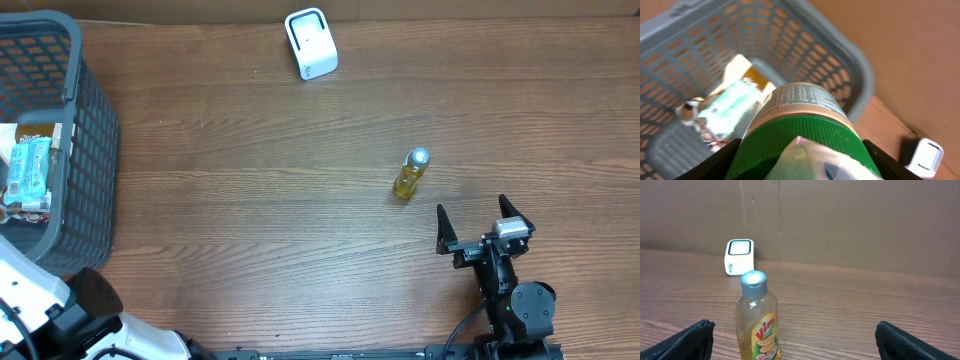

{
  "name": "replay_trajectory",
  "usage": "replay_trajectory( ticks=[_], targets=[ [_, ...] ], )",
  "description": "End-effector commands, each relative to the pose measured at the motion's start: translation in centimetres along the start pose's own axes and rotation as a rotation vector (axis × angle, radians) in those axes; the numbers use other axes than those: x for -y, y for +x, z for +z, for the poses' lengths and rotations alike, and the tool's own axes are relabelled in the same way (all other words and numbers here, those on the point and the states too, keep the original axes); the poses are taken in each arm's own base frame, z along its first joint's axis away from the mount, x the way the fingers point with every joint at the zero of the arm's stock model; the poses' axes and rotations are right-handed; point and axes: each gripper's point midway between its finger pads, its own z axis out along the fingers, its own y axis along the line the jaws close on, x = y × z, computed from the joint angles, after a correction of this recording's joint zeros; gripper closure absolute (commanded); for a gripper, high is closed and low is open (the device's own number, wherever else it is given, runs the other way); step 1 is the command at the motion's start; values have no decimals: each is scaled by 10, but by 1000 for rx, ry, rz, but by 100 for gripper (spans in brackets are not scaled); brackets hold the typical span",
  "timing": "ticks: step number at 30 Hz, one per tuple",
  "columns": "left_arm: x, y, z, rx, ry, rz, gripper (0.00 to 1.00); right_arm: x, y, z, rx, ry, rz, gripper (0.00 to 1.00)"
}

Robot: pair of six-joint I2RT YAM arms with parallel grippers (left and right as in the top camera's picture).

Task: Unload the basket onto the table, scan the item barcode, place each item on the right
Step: 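Grasp the green-capped jar in the basket with the left gripper, then carry the green jar past the scanner and place it on the table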

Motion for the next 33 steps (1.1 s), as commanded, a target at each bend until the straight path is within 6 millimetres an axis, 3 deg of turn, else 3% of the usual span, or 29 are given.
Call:
replay_trajectory(
  ticks=[1,5,13,14,19,21,26,28,31,33],
  targets=[
    [46,7,-21,20,117,68,51,0,2,0,3,0,-1,0],
    [102,48,-21,-74,205,192,51,0,2,0,3,0,-1,0],
    [166,121,-28,-186,213,408,51,0,2,0,3,0,-1,0],
    [180,143,-28,-223,221,461,51,0,2,0,3,0,-1,0],
    [212,207,-18,-346,247,555,51,0,2,0,3,0,-1,0],
    [226,241,-8,-402,260,601,51,0,2,0,3,0,-1,0],
    [245,312,15,-494,275,670,51,0,2,0,3,0,-1,0],
    [250,358,26,-543,279,707,51,0,2,0,3,0,-1,0],
    [249,416,37,-591,282,759,51,0,2,0,3,0,-1,0],
    [245,437,42,-597,264,773,52,0,2,0,3,0,-1,0]
  ],
)
